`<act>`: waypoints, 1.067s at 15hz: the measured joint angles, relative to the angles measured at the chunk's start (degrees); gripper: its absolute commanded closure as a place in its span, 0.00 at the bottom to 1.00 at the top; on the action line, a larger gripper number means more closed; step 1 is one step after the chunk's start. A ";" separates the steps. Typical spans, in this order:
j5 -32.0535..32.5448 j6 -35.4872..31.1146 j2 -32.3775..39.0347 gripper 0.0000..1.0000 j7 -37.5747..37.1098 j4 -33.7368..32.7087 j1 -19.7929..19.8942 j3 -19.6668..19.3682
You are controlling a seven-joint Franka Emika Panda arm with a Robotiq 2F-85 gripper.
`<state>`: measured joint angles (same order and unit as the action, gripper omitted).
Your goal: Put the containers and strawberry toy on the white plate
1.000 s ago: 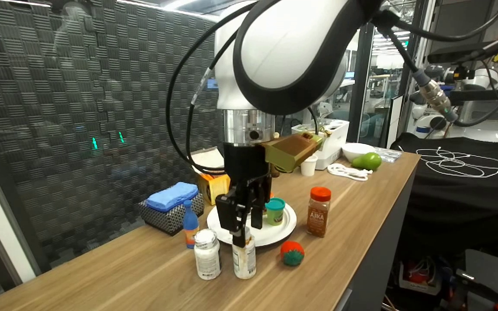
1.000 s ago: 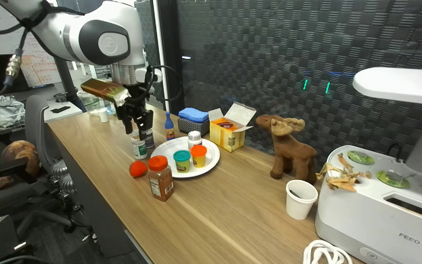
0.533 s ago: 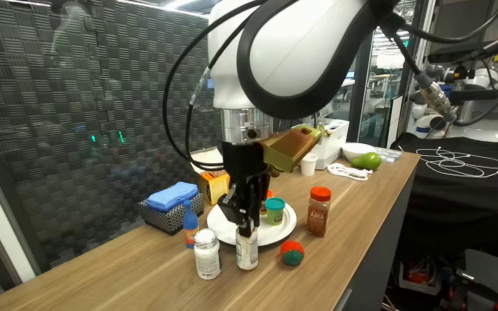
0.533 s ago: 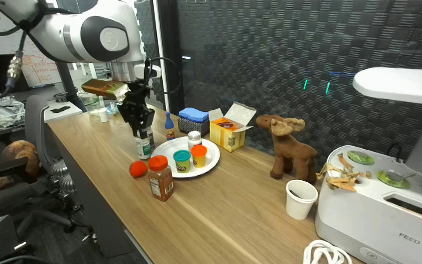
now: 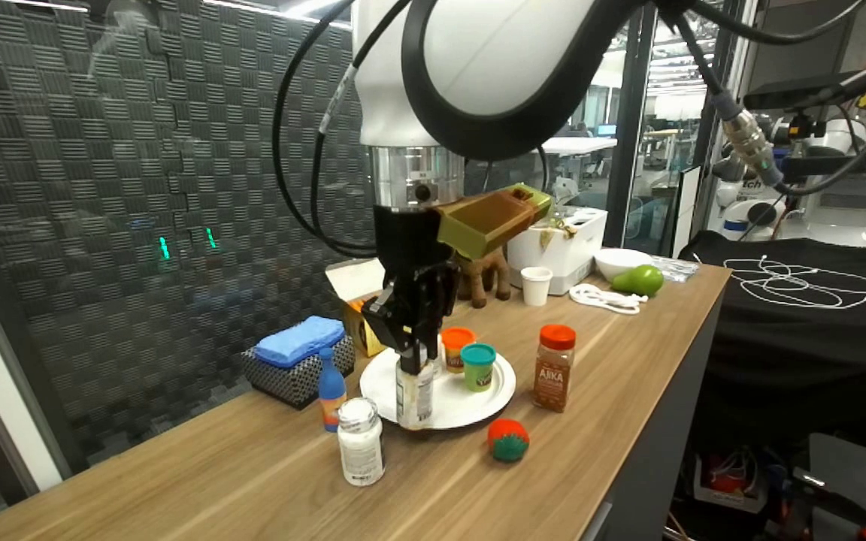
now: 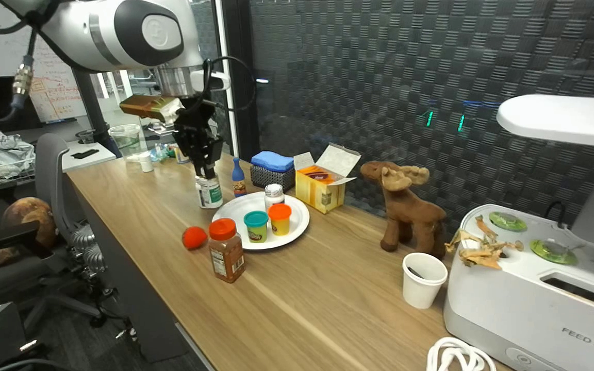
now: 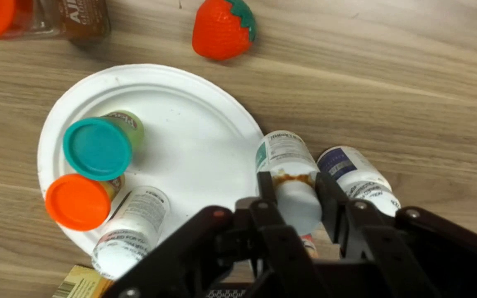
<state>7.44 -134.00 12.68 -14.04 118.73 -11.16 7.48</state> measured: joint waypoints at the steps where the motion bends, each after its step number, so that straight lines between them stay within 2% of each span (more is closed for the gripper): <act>1: 0.00 0.11 0.01 0.86 -0.36 -0.70 0.04 -0.47; 7: 0.56 -0.21 2.65 0.88 -1.10 -4.31 0.76 -3.54; 16: 0.36 -3.78 10.24 0.87 -1.07 -8.83 2.02 -4.82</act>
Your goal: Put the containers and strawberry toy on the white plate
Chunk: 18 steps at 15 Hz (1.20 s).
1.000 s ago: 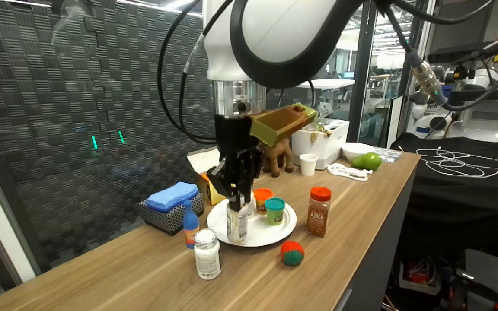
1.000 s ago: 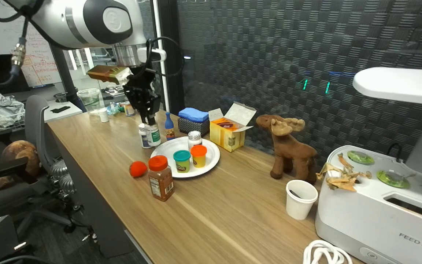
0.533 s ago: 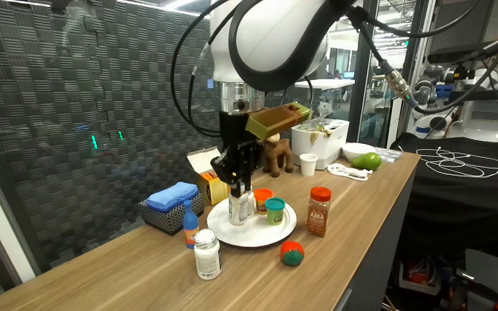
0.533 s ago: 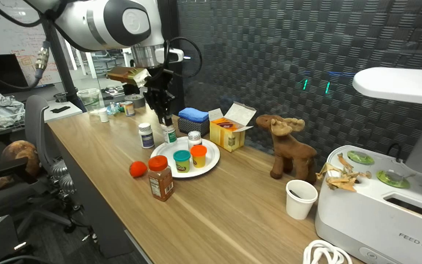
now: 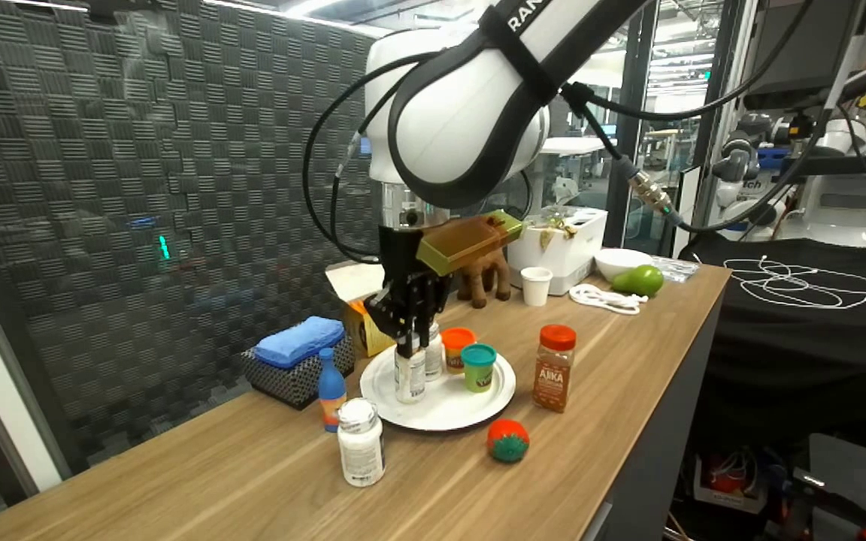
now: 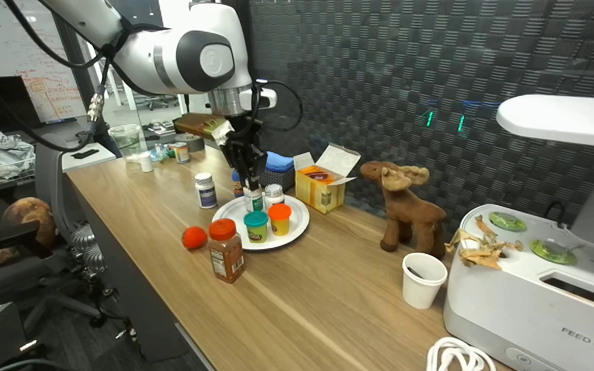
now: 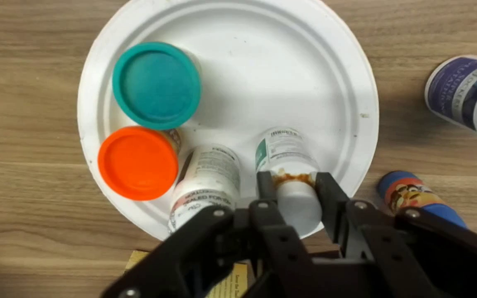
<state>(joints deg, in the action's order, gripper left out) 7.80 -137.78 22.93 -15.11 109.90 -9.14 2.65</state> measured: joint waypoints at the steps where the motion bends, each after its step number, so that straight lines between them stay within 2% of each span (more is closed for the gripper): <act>1: 0.00 -0.76 0.40 0.86 -0.02 -0.37 0.00 -0.22; 11: 1.65 -4.71 2.15 0.85 -1.55 -1.93 -1.14 -2.40; 12: 2.38 -4.71 2.27 0.45 -1.97 -2.08 -1.44 -2.72; 13: 2.89 -4.67 2.37 0.44 -2.14 -2.24 -1.70 -2.95; 18: 4.51 -4.46 2.53 0.07 -2.39 -2.43 -2.66 -3.22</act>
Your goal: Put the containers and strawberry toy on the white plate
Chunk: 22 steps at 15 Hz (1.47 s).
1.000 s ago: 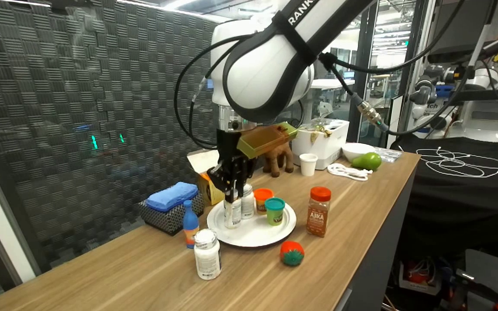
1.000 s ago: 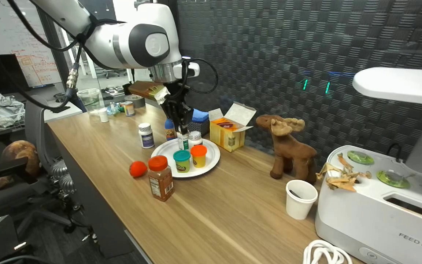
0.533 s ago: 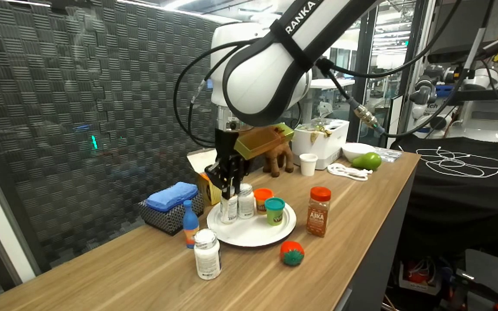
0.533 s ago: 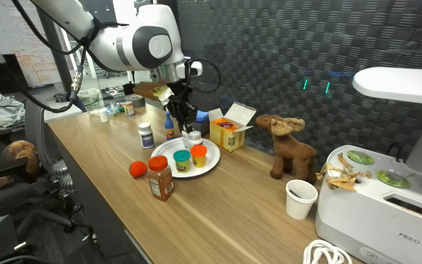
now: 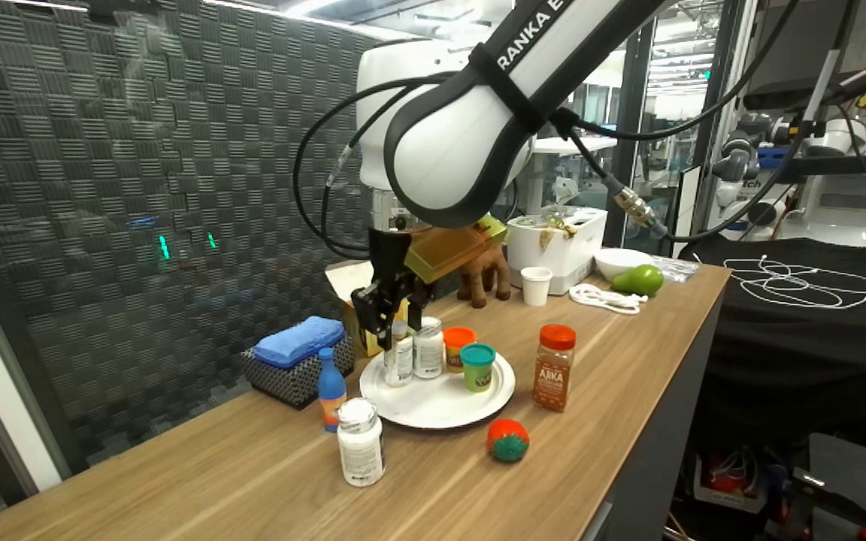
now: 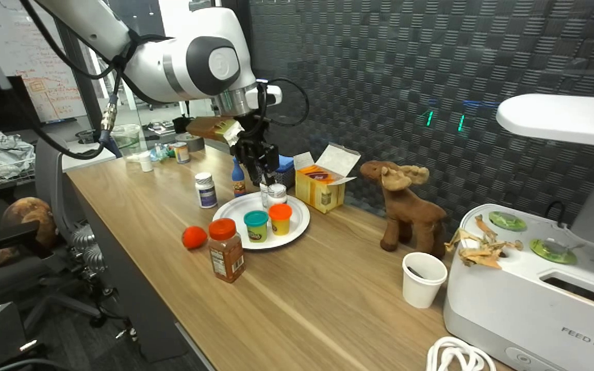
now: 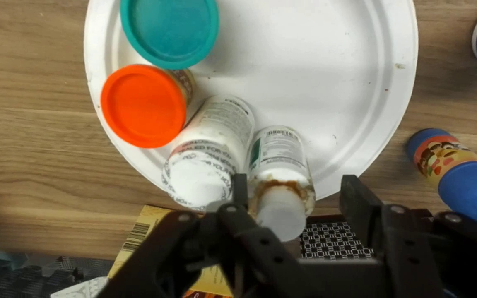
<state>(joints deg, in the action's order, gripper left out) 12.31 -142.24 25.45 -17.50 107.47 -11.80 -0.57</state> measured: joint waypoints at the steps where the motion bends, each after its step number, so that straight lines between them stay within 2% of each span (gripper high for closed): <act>1: 0.40 0.00 -0.08 0.01 -0.26 -0.14 -0.32 0.00; 7: 3.21 -0.03 -2.43 0.00 -2.85 -0.49 -4.12 0.12; 11: 3.16 0.30 -3.98 0.00 -4.13 -0.04 -6.43 1.62; 16: 2.44 3.48 -4.20 0.00 -7.67 0.87 -7.27 3.59; 22: 0.74 8.48 -3.84 0.00 -11.65 1.81 -7.18 3.74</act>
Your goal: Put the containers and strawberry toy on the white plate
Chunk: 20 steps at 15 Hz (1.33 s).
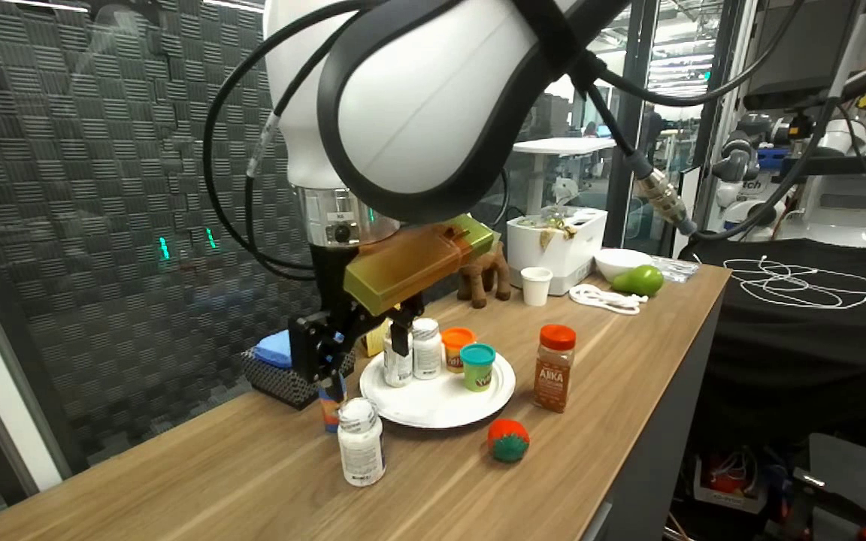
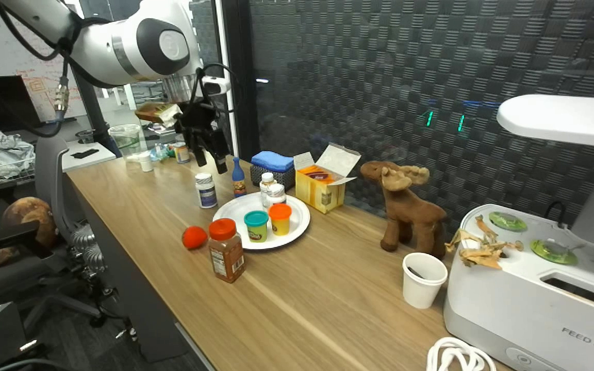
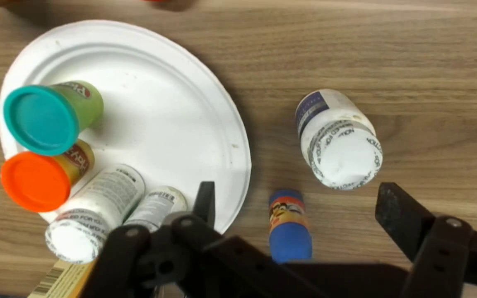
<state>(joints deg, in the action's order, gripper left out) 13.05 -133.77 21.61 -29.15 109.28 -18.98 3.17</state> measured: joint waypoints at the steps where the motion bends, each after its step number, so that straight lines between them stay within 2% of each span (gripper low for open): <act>1: -1.28 0.17 0.21 0.00 0.08 0.16 0.12 0.11; 5: -6.55 0.11 0.97 0.00 0.93 0.46 0.90 1.11; 6: -7.45 0.11 1.06 0.03 0.99 0.49 1.00 1.27; 7: -8.20 0.11 1.13 0.27 0.99 0.55 1.06 1.32; 9: -9.49 0.11 1.29 0.29 1.00 0.66 1.23 1.32; 15: -9.93 -0.48 1.59 0.76 1.11 0.66 1.59 1.32; 16: -9.93 -0.51 1.64 0.79 1.21 0.65 1.59 1.33; 17: -9.95 -0.55 1.65 0.76 1.29 0.64 1.59 1.37; 20: -9.99 -0.55 1.66 0.77 1.87 0.64 1.64 1.41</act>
<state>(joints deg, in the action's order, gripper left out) 3.06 -134.31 23.27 -27.28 109.92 -17.34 4.59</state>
